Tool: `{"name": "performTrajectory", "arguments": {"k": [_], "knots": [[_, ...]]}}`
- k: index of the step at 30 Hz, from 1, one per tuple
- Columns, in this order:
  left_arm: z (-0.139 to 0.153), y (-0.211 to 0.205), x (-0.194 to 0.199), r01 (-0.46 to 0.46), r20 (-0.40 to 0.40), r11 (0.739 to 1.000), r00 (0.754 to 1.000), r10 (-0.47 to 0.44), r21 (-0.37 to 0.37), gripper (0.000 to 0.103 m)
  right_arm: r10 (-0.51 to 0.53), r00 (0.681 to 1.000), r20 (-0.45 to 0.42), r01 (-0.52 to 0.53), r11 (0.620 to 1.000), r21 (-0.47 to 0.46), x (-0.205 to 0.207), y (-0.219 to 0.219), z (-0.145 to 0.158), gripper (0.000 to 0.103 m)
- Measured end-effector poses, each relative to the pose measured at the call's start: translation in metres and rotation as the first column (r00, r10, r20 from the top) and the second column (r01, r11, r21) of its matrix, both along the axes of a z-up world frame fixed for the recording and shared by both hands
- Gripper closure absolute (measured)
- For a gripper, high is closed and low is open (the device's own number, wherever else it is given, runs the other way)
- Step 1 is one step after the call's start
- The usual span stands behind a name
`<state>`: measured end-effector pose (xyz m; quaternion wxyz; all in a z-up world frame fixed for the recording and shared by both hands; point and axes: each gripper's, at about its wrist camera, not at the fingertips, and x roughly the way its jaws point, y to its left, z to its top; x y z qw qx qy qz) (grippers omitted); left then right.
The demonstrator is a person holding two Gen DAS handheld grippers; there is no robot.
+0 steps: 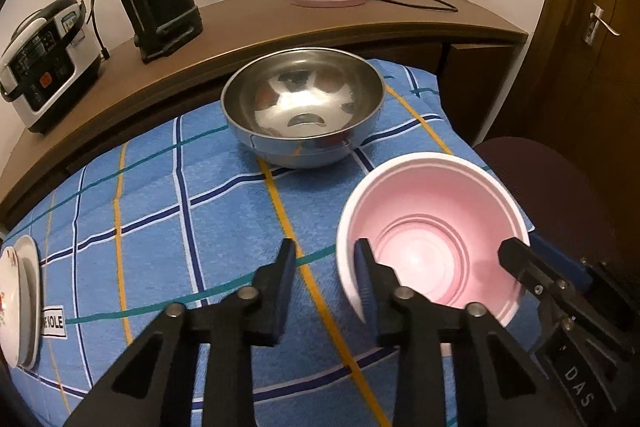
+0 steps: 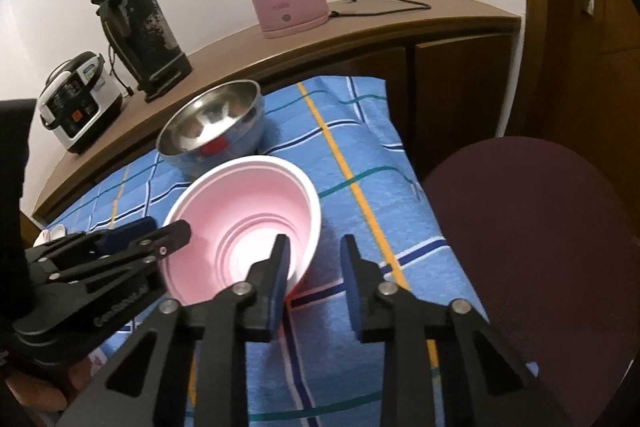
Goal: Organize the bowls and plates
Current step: 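Close both grippers on the rim of the pink-and-red cup, then lift the pink-and-red cup with both grippers and carry it over the steel bowl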
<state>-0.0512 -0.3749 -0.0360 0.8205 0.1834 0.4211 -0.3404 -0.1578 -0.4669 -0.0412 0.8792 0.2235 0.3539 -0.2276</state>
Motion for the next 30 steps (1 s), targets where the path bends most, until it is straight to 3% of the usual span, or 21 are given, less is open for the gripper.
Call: {"name": "performTrajectory", "arguments": {"k": [5,15,30], "knots": [[-0.002,-0.003,0.000,0.003,-0.024,1.000,1.000,-0.003,-0.012,0.092,0.016,1.000,0.006,-0.016,1.000,0.008,0.004,0.003,0.000,0.088],[0.002,0.000,0.000,-0.005,-0.010,1.000,1.000,0.005,-0.018,0.093,0.012,1.000,0.010,-0.012,1.000,0.025,0.004,0.005,0.003,0.090],[0.052,0.015,0.014,-0.038,0.105,0.996,0.993,0.046,-0.076,0.093,0.052,0.996,0.074,-0.047,0.997,-0.056,0.021,0.022,0.045,0.090]]}}
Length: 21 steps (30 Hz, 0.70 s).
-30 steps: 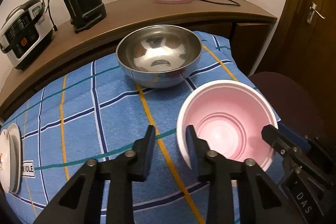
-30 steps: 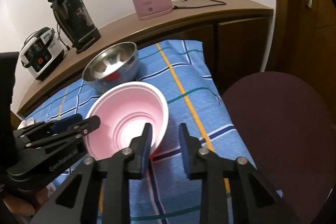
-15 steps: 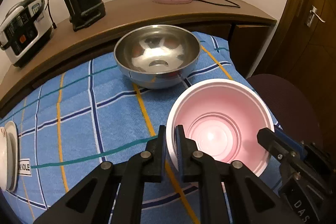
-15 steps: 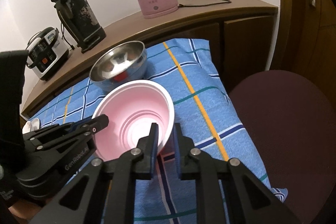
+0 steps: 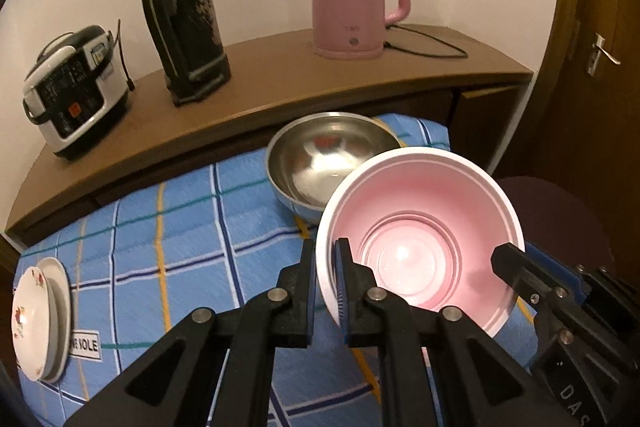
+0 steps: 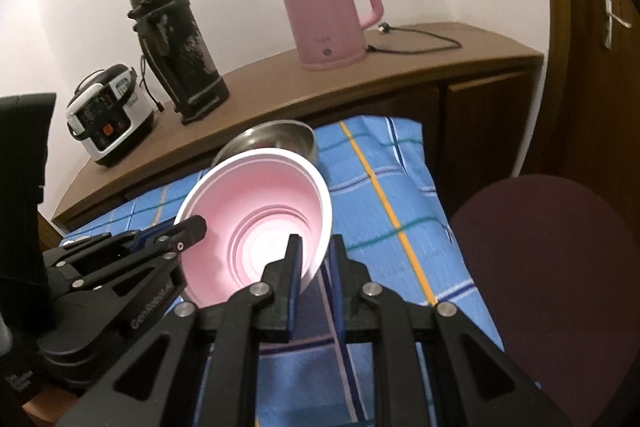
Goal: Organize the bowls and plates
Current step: 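Lift the pink-and-red cup with both grippers and carry it over the steel bowl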
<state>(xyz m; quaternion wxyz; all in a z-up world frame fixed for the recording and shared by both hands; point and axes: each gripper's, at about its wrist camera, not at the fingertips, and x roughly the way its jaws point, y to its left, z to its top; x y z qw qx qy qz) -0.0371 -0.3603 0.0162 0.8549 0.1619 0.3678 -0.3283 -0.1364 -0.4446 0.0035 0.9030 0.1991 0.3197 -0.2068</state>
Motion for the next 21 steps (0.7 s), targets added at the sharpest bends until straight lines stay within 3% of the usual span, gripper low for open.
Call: {"name": "performTrajectory", "arguments": {"k": [11,21], "knots": [[0.029,-0.008,0.027,-0.025,0.076,0.999,0.997,0.027,-0.027,0.092,0.013,0.999,0.044,-0.010,0.998,-0.059,0.032,-0.003,0.029,0.090],[0.026,-0.030,0.062,-0.030,0.087,1.000,0.996,0.031,-0.007,0.092,0.000,0.999,0.032,0.002,0.997,-0.081,0.074,-0.021,0.029,0.090]]}}
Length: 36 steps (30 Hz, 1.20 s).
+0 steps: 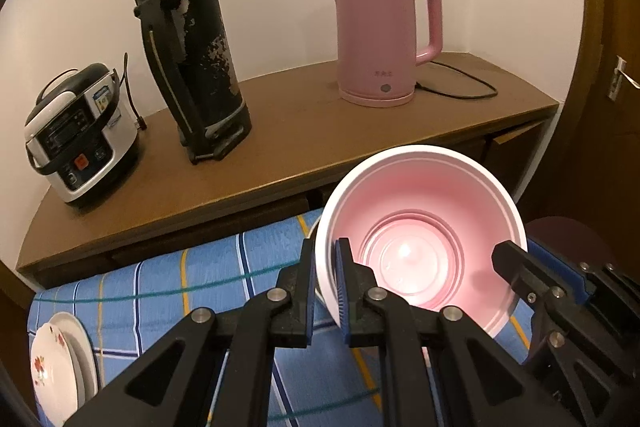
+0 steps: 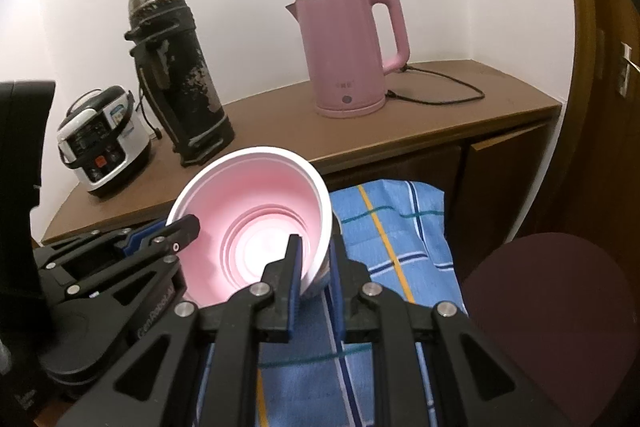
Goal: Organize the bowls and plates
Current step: 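Lift the pink-and-red cup with both grippers and carry it over the steel bowl, then lower the cup into the steel bowl and open both grippers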
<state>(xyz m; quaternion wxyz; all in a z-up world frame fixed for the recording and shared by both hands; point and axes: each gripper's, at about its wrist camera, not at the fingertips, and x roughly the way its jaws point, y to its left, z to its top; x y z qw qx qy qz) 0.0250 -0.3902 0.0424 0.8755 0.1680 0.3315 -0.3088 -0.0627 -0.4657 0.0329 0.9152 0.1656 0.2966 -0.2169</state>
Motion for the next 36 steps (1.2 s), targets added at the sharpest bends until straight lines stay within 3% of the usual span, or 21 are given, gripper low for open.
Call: {"name": "performTrajectory", "arguments": {"k": [17,24,36], "knots": [[-0.034,-0.024,0.044,-0.021,-0.082,0.999,0.996,0.025,0.050,0.092,-0.006,0.997,-0.082,0.008,0.999,0.033,0.047,-0.028,-0.032,0.090],[-0.050,-0.024,0.050,-0.026,-0.121,0.997,0.992,0.035,0.073,0.092,0.009,0.991,-0.137,-0.003,0.999,0.044,0.055,-0.028,-0.043,0.090],[-0.052,-0.022,0.046,-0.018,-0.123,0.996,0.992,0.028,0.083,0.092,0.015,0.987,-0.162,-0.005,0.998,0.062,0.054,-0.028,-0.045,0.090]]}}
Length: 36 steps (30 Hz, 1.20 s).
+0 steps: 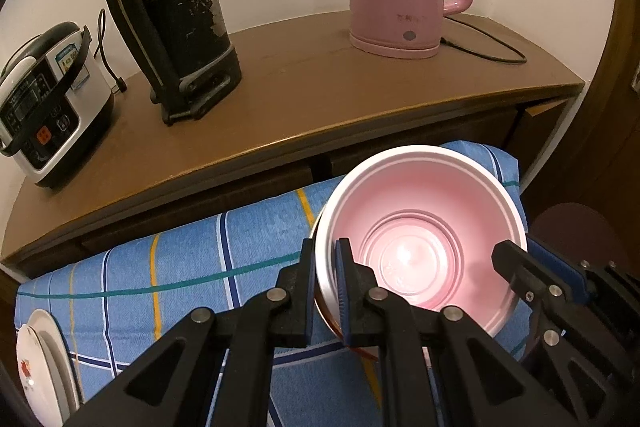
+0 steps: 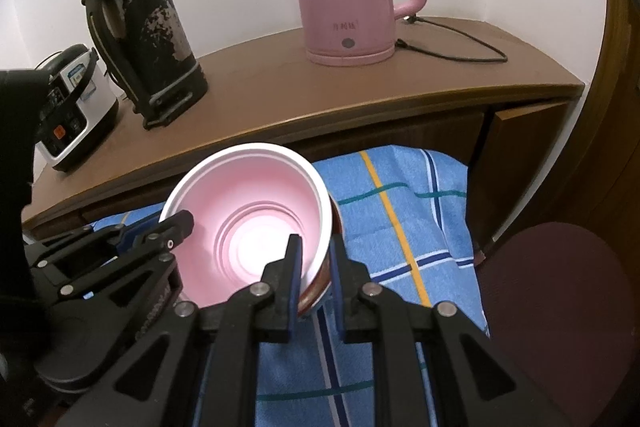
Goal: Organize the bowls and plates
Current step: 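Lower the cup into the steel bowl and open both grippers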
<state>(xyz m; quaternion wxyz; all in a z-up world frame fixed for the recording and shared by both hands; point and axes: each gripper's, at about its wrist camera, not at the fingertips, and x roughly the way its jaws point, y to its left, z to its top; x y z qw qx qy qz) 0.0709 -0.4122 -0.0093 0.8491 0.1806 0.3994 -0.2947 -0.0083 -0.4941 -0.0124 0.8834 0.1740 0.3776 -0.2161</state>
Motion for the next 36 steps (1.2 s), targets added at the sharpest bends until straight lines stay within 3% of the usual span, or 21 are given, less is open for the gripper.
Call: {"name": "performTrajectory", "arguments": {"k": [16,18,20,22,23,32,36], "knots": [[0.001,-0.002,-0.007,0.010,-0.002,1.000,1.000,-0.010,0.023,0.089,-0.017,1.000,0.006,0.017,1.000,0.011,-0.008,0.001,0.001,0.087],[0.001,-0.001,-0.007,0.009,-0.014,1.000,1.000,-0.009,0.021,0.086,-0.019,1.000,0.010,0.019,1.000,0.012,-0.009,0.002,0.002,0.087],[0.003,0.000,-0.008,0.012,-0.019,1.000,1.000,-0.012,0.017,0.068,-0.022,1.000,0.019,0.021,1.000,0.013,-0.011,0.003,0.003,0.086],[0.005,0.002,-0.009,-0.005,-0.004,1.000,1.000,0.005,0.016,0.051,-0.030,0.999,0.026,0.029,1.000,0.010,-0.013,0.004,0.005,0.077],[0.007,0.003,-0.011,-0.015,0.015,1.000,1.000,0.015,0.017,0.048,-0.036,0.999,0.028,0.036,0.999,0.008,-0.015,0.004,0.006,0.074],[0.014,0.010,-0.011,-0.020,0.007,1.000,1.000,0.020,-0.011,0.048,-0.057,0.997,0.055,0.056,0.998,0.014,-0.021,0.003,0.013,0.069],[0.018,0.016,-0.014,-0.027,0.012,1.000,1.000,0.027,-0.016,0.047,-0.066,0.995,0.078,0.063,0.997,0.034,-0.028,0.004,0.016,0.061]]}}
